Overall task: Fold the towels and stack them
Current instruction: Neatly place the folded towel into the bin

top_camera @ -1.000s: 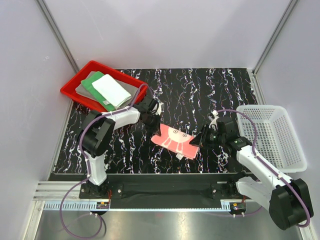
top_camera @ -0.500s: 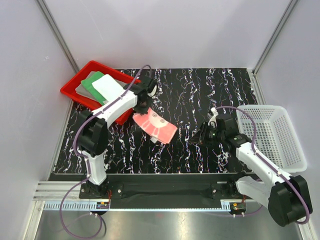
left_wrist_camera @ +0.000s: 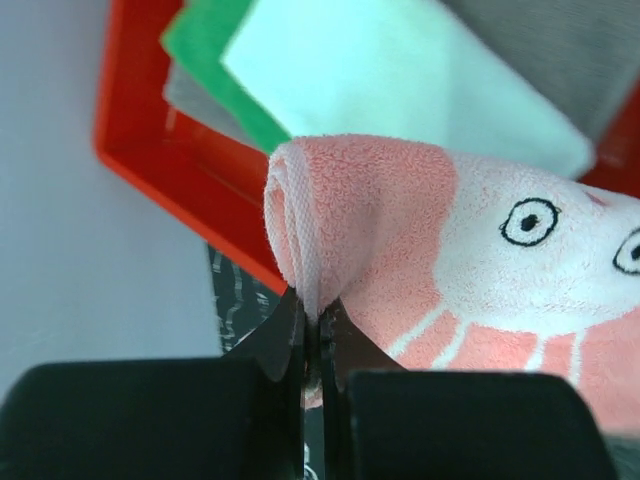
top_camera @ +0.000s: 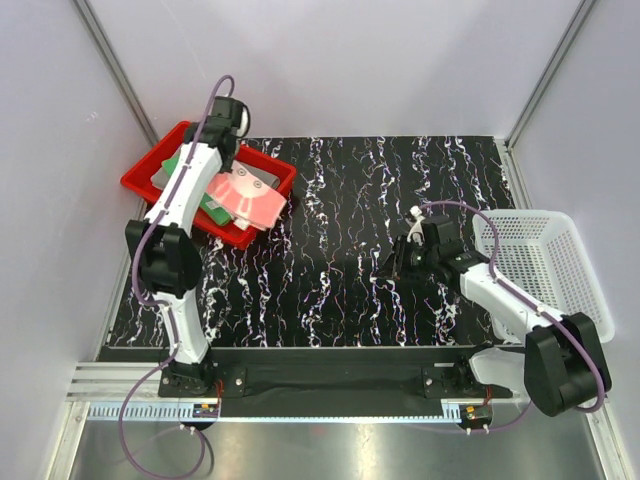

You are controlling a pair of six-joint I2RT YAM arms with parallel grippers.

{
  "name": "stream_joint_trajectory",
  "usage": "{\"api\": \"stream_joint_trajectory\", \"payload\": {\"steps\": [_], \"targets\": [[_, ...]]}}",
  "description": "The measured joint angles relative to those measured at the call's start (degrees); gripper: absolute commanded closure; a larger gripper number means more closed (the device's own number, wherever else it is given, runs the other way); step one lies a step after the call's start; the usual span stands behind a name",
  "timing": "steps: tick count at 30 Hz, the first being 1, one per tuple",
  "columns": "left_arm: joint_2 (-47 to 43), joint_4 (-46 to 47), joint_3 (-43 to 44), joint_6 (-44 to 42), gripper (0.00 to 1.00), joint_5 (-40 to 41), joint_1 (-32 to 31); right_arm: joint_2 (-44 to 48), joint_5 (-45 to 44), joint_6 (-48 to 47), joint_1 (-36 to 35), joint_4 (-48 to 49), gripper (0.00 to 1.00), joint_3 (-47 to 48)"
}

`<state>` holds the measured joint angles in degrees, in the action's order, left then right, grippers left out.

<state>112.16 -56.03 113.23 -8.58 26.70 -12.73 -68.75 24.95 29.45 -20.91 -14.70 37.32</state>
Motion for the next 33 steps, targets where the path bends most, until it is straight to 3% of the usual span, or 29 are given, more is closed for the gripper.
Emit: {"api": "stream_joint_trajectory", "payload": {"steps": [5, 6, 7, 8, 9, 13, 15, 17, 20, 21, 24, 29, 33], "targets": [[3.6, 3.8, 5.0, -7.9, 1.0, 0.9, 4.7, -3.3, -0.3, -2.1, 0.0, -0.1, 0.7, 2.5], [5.4, 5.1, 7.3, -9.0, 0.93, 0.7, 5.6, -3.9, -0.3, -2.4, 0.0, 0.0, 0.7, 3.1], [7.4, 6.4, 9.6, -10.0, 0.79, 0.5, 6.6, -4.7, -0.4, -2.7, 0.0, 0.0, 0.69, 3.8], [9.2, 8.3, 11.3, -10.8, 0.33, 0.5, 7.6, -5.5, -0.4, -3.0, 0.0, 0.2, 0.69, 4.5], [10.8, 9.9, 12.3, -11.7, 0.2, 0.6, 8.4, -6.1, -0.4, -3.2, 0.0, 0.4, 0.69, 5.2], [16.8, 15.5, 14.3, -13.1, 0.12, 3.9, 11.3, -9.7, -0.3, -3.8, 0.0, 0.8, 0.68, 6.7], [17.9, 15.6, 14.4, -13.1, 0.03, 5.5, 11.8, -10.4, -0.4, -3.8, 0.0, 0.8, 0.66, 6.8], [18.1, 14.8, 14.6, -12.2, 0.01, 6.2, 11.7, -10.5, -0.4, -3.8, 0.0, 0.9, 0.62, 6.8], [15.9, 13.3, 15.2, -8.4, 0.01, 4.6, 10.5, -10.5, -0.4, -3.3, 0.0, 0.8, 0.4, 7.0], [13.9, 12.4, 14.2, -6.7, 0.01, 3.0, 9.8, -10.5, -0.4, -3.1, 0.0, 0.3, 0.01, 7.4], [2.7, 11.6, 5.7, -1.0, 0.01, -6.5, 6.9, -10.1, -0.9, -2.9, 0.0, -2.5, 0.0, 10.2], [-24.8, 17.0, -17.6, 9.1, 0.01, -30.0, -0.2, -3.8, -4.0, -3.0, -0.1, -8.0, 0.0, 18.8], [-39.5, 20.4, -29.8, 13.7, 0.01, -38.9, -8.0, 3.6, -9.0, -3.3, -0.1, -11.6, 0.0, 25.0]]}}
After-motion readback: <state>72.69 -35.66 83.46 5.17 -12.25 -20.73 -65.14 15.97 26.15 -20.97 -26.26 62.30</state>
